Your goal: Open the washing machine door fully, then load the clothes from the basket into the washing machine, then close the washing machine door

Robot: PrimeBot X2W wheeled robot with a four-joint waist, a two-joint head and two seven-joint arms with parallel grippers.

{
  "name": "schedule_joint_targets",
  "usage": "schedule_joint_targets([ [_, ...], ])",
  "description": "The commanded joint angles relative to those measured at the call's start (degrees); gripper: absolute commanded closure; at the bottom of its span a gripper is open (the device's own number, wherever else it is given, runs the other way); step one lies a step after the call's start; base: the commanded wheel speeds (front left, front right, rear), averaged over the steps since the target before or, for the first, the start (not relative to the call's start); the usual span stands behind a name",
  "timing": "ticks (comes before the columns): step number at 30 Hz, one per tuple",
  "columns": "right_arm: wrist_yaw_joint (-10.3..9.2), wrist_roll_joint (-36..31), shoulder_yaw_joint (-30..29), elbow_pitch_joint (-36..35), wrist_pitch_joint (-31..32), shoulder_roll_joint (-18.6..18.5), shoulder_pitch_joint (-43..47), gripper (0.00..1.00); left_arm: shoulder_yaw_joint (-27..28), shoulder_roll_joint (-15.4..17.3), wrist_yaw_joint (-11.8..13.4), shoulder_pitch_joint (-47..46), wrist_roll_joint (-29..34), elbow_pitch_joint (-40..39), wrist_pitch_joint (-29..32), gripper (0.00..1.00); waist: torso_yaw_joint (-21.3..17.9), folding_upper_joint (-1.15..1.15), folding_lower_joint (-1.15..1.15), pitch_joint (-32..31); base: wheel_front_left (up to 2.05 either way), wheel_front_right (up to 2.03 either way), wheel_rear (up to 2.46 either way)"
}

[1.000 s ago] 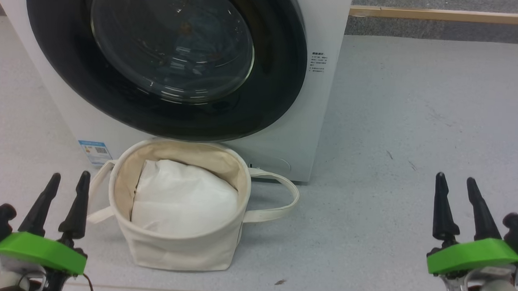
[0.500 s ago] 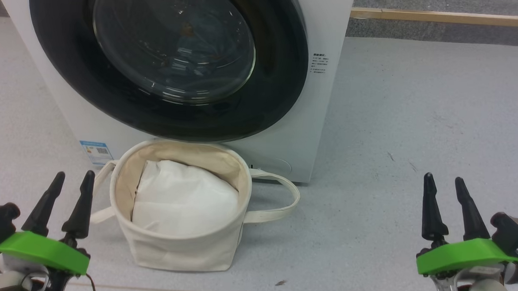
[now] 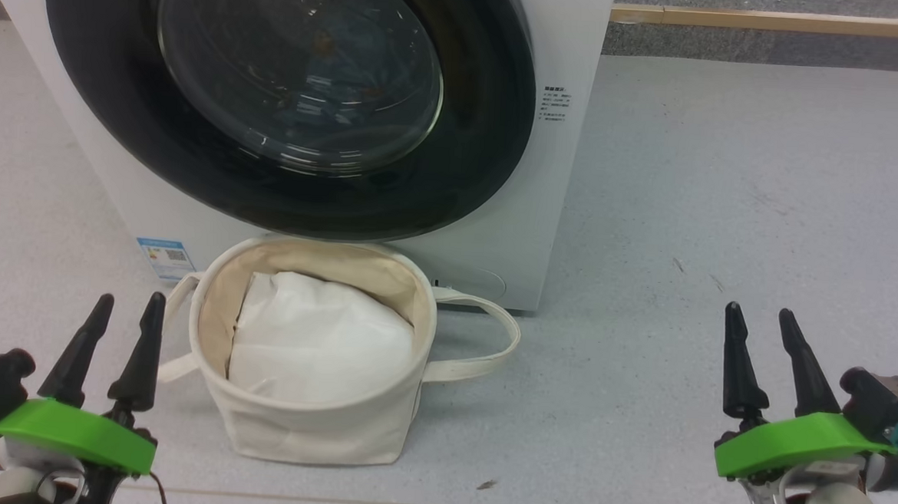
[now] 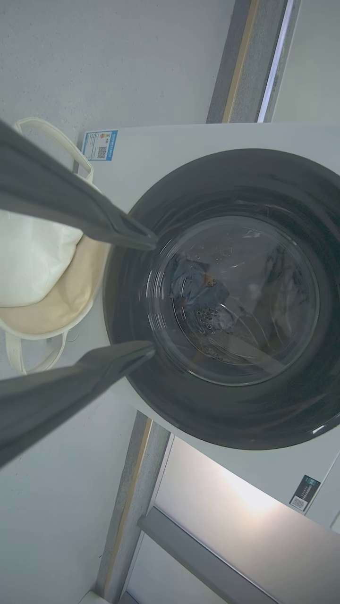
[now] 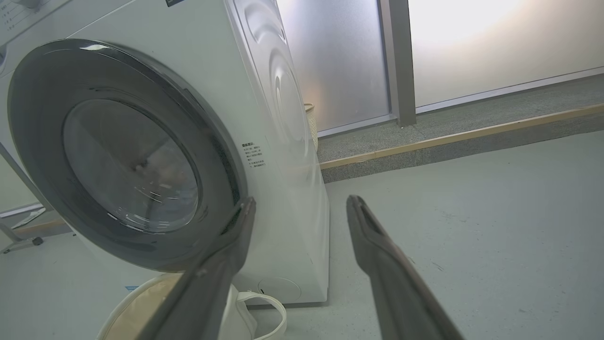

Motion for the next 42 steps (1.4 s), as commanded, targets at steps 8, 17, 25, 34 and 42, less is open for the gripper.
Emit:
schedule_joint_targets([
  [8,0.00,-0.2,1.4,-1.0,-0.3,-0.5,-2.8,0.00,1.9,2.6,0.1,-2.8,-0.3,-0.9,-0.8,0.00,0.1,0.00,0.00,0.1,0.00,0.00,0.00],
  [17,0.00,-0.2,1.7,-0.8,-0.3,-0.3,-3.0,0.00,1.5,2.8,0.1,-3.0,-0.4,-0.5,-0.8,0.00,0.0,0.00,0.00,0.2,0.00,0.00,0.00],
  [25,0.00,-0.3,1.7,-0.6,-0.3,-0.1,-3.1,0.00,1.5,2.9,0.1,-3.2,-0.7,-0.4,-1.0,0.00,0.0,0.00,0.00,0.4,0.00,0.00,0.00],
  [34,0.00,0.1,0.9,4.0,0.0,0.6,1.1,1.00,-2.2,-1.9,0.0,2.0,-0.7,3.7,0.0,1.00,0.0,0.00,0.00,0.6,0.00,0.00,0.00],
  [42,0.00,4.7,-0.2,3.7,1.6,1.2,1.1,1.00,-0.9,-3.1,0.1,2.4,-4.3,2.8,1.4,1.00,0.0,0.00,0.02,0.5,0.00,0.00,0.00],
])
